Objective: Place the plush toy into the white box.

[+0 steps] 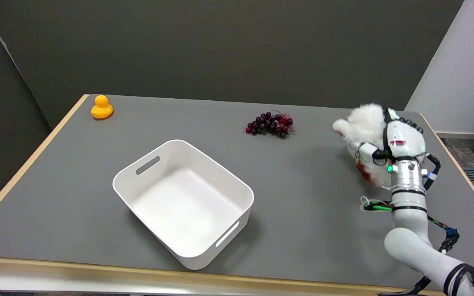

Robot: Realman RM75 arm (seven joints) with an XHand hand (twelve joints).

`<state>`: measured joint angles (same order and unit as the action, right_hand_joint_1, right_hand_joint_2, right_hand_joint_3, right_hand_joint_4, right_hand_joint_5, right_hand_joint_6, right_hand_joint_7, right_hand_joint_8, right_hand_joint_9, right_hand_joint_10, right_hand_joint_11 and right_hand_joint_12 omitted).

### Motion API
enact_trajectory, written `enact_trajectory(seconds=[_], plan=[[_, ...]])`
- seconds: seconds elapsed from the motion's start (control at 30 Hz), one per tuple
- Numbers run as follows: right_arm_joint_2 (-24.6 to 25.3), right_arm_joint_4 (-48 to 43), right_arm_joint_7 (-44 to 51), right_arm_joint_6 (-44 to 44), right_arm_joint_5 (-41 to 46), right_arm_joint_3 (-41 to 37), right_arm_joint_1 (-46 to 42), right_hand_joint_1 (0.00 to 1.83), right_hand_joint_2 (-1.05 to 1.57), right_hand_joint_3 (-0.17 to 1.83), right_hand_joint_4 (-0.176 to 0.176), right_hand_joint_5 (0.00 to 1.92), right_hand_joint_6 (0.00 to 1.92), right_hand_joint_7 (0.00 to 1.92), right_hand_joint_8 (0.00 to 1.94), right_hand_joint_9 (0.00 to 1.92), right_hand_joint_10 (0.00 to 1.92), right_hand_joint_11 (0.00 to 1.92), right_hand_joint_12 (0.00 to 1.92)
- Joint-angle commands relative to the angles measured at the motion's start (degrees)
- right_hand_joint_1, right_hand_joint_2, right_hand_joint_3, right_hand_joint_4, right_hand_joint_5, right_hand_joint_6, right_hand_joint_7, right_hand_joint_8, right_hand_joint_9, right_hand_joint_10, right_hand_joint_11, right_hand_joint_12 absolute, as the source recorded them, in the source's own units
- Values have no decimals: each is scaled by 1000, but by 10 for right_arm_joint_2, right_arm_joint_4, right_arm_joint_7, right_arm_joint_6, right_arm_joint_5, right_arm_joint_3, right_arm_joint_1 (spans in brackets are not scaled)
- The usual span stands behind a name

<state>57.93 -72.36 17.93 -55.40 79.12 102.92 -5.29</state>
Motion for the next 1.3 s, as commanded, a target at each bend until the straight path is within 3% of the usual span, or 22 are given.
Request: enact_trajectory(seconds=[0.03, 0.23, 0.4, 0.6, 0.77, 1.03, 1.17, 1.3], plan=[[-4, -119, -149, -17, -254, -13, 29, 1331, 1156, 256, -176, 476, 1557, 745, 1451, 730, 1650, 699, 1921], [-6, -167, -255, -17, -348, 31, 49, 1330, 1157, 252, -168, 484, 1574, 733, 1445, 738, 1634, 714, 1921], [-5, -194, -313, -15, -391, 112, 90, 1328, 1147, 267, -158, 493, 1580, 732, 1441, 748, 1619, 700, 1921], [18, -204, -336, 42, -392, 207, 170, 1326, 1160, 245, -155, 487, 1592, 727, 1438, 742, 1618, 675, 1921], [80, -203, -338, 102, -386, 267, 217, 1327, 1161, 241, -153, 492, 1588, 729, 1432, 744, 1614, 672, 1921], [170, -161, -441, 179, -310, 306, 203, 1322, 1176, 223, -148, 480, 1603, 710, 1452, 739, 1624, 659, 1921], [184, -139, -460, 180, -301, 316, 200, 1320, 1191, 204, -146, 470, 1612, 699, 1465, 732, 1632, 640, 1921], [183, -110, -537, 175, -305, 321, 197, 1318, 1197, 196, -143, 468, 1617, 694, 1469, 726, 1637, 647, 1921]])
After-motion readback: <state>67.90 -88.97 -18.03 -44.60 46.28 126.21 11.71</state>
